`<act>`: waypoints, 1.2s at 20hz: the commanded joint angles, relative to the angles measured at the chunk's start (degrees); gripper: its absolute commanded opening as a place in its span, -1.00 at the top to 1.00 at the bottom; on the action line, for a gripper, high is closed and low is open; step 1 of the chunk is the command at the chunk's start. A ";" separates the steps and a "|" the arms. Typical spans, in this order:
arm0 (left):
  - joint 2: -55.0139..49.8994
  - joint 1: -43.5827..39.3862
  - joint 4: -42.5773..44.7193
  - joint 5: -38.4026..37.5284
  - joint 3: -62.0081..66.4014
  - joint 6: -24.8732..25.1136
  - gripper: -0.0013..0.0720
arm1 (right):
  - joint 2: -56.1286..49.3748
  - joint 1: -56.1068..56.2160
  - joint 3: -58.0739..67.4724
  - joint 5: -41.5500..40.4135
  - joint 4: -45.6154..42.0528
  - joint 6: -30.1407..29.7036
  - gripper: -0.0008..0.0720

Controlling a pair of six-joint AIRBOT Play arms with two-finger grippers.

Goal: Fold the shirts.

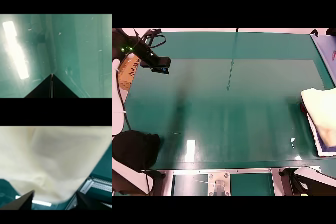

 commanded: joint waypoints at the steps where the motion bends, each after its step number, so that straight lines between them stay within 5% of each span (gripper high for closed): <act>1: 0.00 -0.02 -0.61 0.11 0.02 0.02 0.91 | -0.02 -0.02 -2.19 1.03 -3.80 1.25 -0.77; 4: 0.20 -0.02 -1.05 0.22 0.02 0.15 0.91 | -0.50 0.37 6.51 2.58 3.54 1.44 -0.77; 5: 0.74 -0.02 -1.07 0.24 0.02 0.15 0.91 | -0.50 1.09 9.68 2.38 7.82 1.42 -0.61; 6: 1.44 -0.02 -1.18 0.42 0.02 0.11 0.91 | -0.48 2.40 12.02 1.86 10.93 0.52 0.27; 7: 2.49 -0.02 -2.10 0.57 0.02 -0.13 0.91 | -0.42 4.63 13.79 0.83 13.33 -1.03 0.92; 12: 8.68 -0.63 -12.02 1.16 -6.19 -1.60 0.92 | 0.85 22.40 12.50 -4.33 14.82 -4.68 0.95; 20: 35.87 -6.64 -11.58 13.22 -51.15 -2.60 0.92 | 23.58 49.03 -20.50 -19.91 14.88 -4.98 0.95; 24: 41.57 -7.15 -11.32 14.34 -57.99 -2.38 0.91 | 30.01 54.45 -26.86 -22.32 15.08 -4.63 0.94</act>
